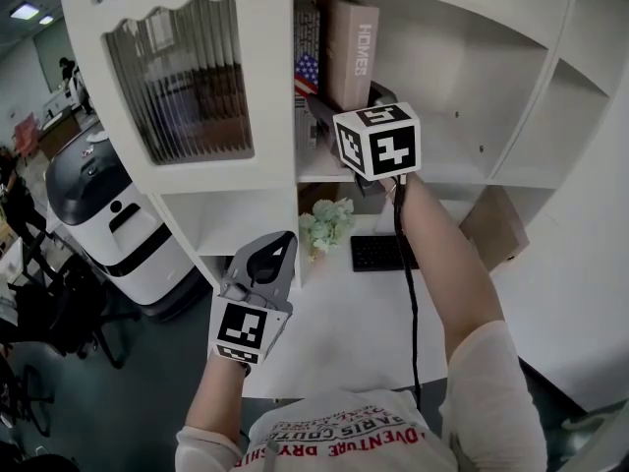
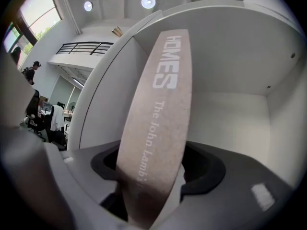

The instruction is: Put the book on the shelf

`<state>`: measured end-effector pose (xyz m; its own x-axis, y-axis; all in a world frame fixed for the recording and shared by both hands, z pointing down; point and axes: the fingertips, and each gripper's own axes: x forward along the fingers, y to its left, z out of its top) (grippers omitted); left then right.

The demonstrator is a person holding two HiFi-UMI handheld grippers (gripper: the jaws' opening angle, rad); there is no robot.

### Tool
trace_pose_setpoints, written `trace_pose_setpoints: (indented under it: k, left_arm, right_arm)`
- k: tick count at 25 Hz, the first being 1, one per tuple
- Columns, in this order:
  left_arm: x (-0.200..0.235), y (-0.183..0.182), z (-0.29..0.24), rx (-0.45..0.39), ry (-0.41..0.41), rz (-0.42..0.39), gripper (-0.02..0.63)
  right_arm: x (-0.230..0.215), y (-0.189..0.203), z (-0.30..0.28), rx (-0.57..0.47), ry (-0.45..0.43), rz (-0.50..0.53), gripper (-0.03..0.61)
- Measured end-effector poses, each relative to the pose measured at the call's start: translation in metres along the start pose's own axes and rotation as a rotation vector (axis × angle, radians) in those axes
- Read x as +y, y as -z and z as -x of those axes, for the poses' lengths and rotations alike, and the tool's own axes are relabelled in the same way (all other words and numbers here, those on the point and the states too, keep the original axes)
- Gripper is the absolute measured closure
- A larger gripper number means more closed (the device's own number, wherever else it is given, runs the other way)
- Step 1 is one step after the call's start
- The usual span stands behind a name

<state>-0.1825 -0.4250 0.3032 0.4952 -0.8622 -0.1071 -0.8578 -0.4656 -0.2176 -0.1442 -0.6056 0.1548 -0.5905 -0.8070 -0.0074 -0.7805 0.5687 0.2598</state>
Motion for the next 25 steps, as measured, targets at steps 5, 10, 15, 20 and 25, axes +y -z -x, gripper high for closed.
trace_pose_setpoints:
  k: [5,10,15,20,25]
  left_arm:
    - [0.007,0.002,-0.008,0.002,-0.007,0.005,0.609]
    - [0.009,0.005,-0.014,0.001,-0.007,0.006,0.609]
    - [0.010,0.007,-0.020,0.004,0.002,0.004,0.609]
    - [0.011,0.008,-0.023,0.004,0.008,0.000,0.609]
    - [0.007,0.004,-0.019,-0.006,0.020,0.001,0.609]
  right_arm:
    - [0.007,0.003,-0.014,0.015,-0.084,0.050,0.220]
    - [0.007,0.008,-0.023,0.035,-0.160,0.056,0.173]
    - [-0.001,0.009,-0.029,0.042,-0.192,0.020,0.088]
    - [-0.003,0.007,-0.026,0.023,-0.142,0.052,0.087]
    - [0.000,0.003,-0.011,-0.005,-0.062,0.078,0.086]
